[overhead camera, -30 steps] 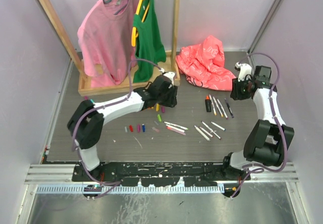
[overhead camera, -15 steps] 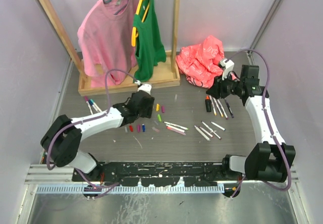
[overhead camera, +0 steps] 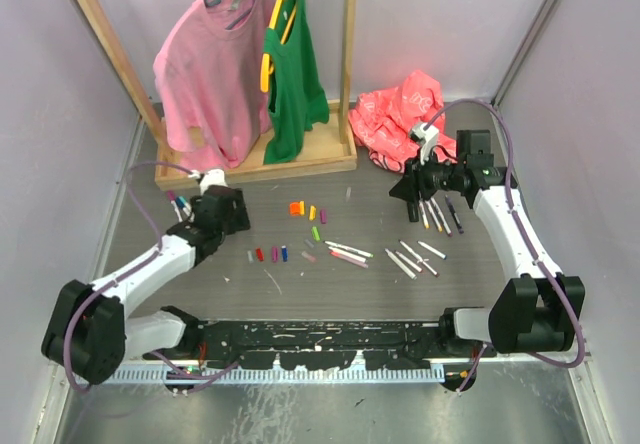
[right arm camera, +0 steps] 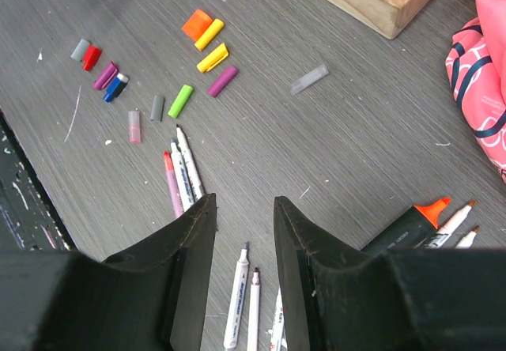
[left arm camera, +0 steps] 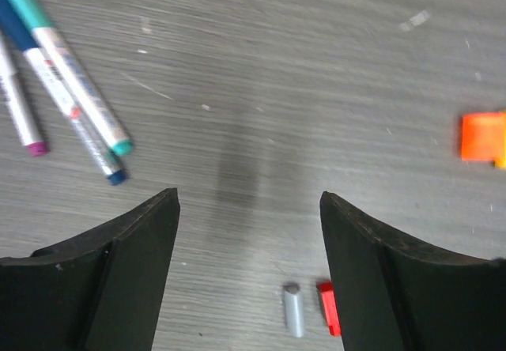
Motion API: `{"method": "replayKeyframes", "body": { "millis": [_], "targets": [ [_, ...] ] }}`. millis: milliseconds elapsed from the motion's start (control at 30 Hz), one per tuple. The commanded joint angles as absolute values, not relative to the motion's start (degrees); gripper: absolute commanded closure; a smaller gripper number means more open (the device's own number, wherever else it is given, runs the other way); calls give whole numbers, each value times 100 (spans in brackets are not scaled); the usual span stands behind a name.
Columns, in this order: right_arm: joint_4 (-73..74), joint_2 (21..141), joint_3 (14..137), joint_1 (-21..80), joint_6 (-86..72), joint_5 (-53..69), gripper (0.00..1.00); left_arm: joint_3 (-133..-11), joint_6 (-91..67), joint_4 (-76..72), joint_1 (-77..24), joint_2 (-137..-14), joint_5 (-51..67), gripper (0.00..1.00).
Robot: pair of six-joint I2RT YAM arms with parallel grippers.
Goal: Open the pen caps
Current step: Pick up the pen from the center of the board.
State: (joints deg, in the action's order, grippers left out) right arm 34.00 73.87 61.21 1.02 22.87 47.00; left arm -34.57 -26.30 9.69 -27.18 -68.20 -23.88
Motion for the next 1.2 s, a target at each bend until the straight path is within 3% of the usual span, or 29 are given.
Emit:
{"method": "replayKeyframes", "body": {
  "millis": [0, 200, 600, 1167],
  "targets": [
    [3399, 7171, 6140, 90, 2461, 4667, 59, -3369, -2986, 607, -1810, -6453, -2146, 26],
    [3410, 7219, 6125, 94, 2461, 4605, 59, -3625, -3336, 894, -480, -6972, -1338, 31],
    [3458, 7348, 6131, 92, 2471, 4544, 59, -4752, -3430, 1605, -298, -8383, -1578, 53],
    [3472, 7333, 6127, 92, 2496, 4500, 59, -5104, -3479, 1899, -275, -8878, -1798, 58]
  ]
}}
